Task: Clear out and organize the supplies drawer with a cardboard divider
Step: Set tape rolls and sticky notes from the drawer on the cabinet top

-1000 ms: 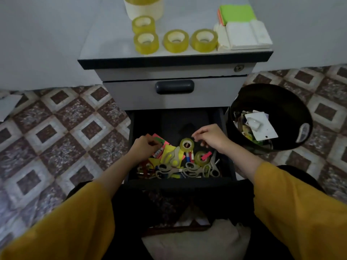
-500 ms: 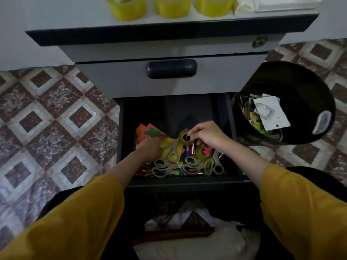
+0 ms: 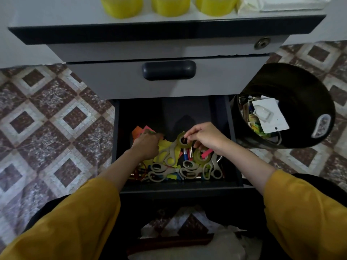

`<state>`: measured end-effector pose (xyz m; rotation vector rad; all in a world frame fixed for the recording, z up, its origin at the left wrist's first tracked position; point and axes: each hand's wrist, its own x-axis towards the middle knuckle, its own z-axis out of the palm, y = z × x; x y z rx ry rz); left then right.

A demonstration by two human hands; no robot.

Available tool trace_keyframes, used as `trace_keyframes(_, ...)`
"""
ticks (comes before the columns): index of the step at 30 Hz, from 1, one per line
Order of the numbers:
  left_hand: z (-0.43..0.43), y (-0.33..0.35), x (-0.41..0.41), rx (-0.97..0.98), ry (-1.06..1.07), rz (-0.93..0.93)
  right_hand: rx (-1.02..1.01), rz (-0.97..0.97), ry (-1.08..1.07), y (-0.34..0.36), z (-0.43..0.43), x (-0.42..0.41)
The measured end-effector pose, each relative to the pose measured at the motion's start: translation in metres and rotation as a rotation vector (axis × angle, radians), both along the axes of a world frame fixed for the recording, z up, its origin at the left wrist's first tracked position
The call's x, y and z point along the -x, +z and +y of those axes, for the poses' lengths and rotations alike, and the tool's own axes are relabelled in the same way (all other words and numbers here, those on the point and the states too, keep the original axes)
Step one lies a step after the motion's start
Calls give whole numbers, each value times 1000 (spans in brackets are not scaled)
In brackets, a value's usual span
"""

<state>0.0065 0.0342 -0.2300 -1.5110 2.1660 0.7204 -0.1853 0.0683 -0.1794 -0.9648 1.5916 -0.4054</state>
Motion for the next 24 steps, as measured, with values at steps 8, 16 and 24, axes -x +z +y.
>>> trace_keyframes(8, -2, -4, 2, -9, -19, -64, -4, 1, 14, -2, -1, 0)
trace_keyframes(16, -4, -1, 6, -30, 14, 24, 16, -12, 31, -2, -1, 2)
trace_keyframes(24, -21, 28, 11, -6, 167, 471, 184, 214, 127, -13, -3, 2)
